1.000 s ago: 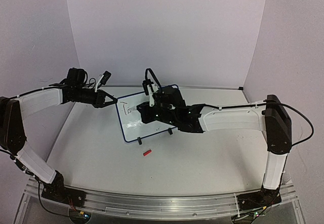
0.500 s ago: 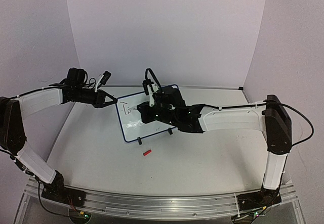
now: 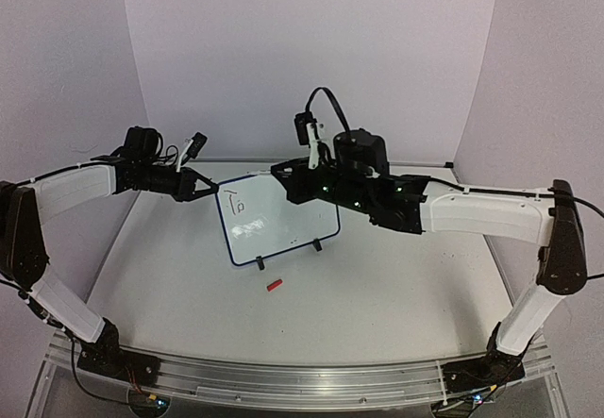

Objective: Write a sentence on the whiteboard

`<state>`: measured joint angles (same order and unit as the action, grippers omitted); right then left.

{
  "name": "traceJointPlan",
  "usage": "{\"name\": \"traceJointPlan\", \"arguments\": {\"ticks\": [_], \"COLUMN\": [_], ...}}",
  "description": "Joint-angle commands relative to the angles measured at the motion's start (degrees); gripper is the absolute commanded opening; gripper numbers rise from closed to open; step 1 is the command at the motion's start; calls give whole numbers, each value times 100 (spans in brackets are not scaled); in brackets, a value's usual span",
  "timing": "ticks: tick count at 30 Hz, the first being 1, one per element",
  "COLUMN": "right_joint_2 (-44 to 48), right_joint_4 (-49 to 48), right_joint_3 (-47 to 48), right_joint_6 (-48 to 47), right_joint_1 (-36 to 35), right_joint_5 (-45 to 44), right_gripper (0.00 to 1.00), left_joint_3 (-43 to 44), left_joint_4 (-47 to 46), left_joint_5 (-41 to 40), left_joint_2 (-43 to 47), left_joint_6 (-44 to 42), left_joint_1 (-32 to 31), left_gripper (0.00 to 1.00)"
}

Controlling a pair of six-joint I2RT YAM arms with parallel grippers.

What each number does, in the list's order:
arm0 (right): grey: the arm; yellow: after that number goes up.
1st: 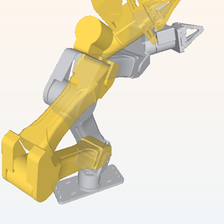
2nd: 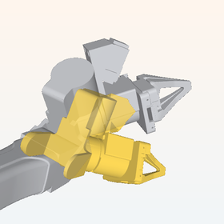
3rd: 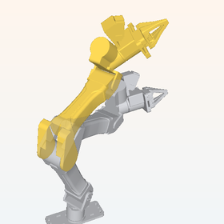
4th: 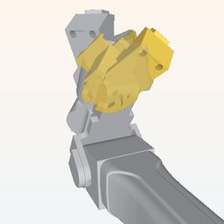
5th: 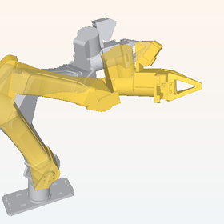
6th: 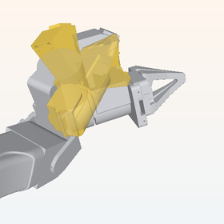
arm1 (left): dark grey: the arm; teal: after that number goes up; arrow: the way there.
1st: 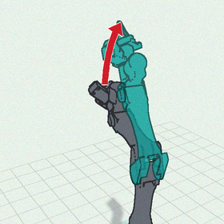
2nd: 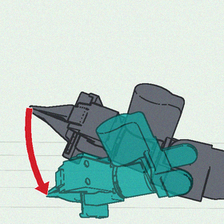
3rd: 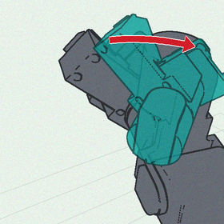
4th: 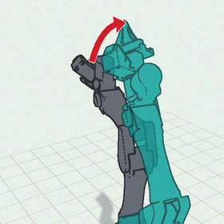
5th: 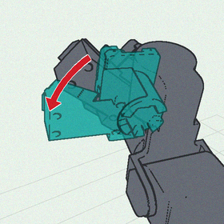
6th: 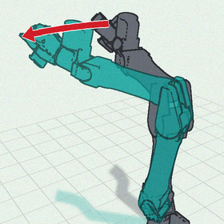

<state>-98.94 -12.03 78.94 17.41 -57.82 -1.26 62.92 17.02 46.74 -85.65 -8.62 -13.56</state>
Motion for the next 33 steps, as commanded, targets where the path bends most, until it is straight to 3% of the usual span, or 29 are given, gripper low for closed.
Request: {"name": "traceJointPlan", "arguments": {"ticks": [1,8,13,23,33], "right_joint_2": [271,158,-312,-946,-882], "right_joint_4": [4,-24,-18,-62,-10], "right_joint_3": [-217,-340,-32,413,100], "right_joint_6": [79,290,323,379,354], "right_joint_1": [258,867,899,888,872], "right_joint_5": [444,1811,2363,2412,2017], "right_gripper": [0,0,0,0,0], "left_joint_3": [20,17,15,-12,12], "left_joint_4": [-23,-14,-23,-6,19], "left_joint_5": [83,87,102,38,-36], "left_joint_2": [295,329,347,359,266], "left_joint_6": [-38,-35,-32,-58,-56], "left_joint_1": [6,0,-1,-24,-42], "left_gripper": [0,0,0,0,0]}}
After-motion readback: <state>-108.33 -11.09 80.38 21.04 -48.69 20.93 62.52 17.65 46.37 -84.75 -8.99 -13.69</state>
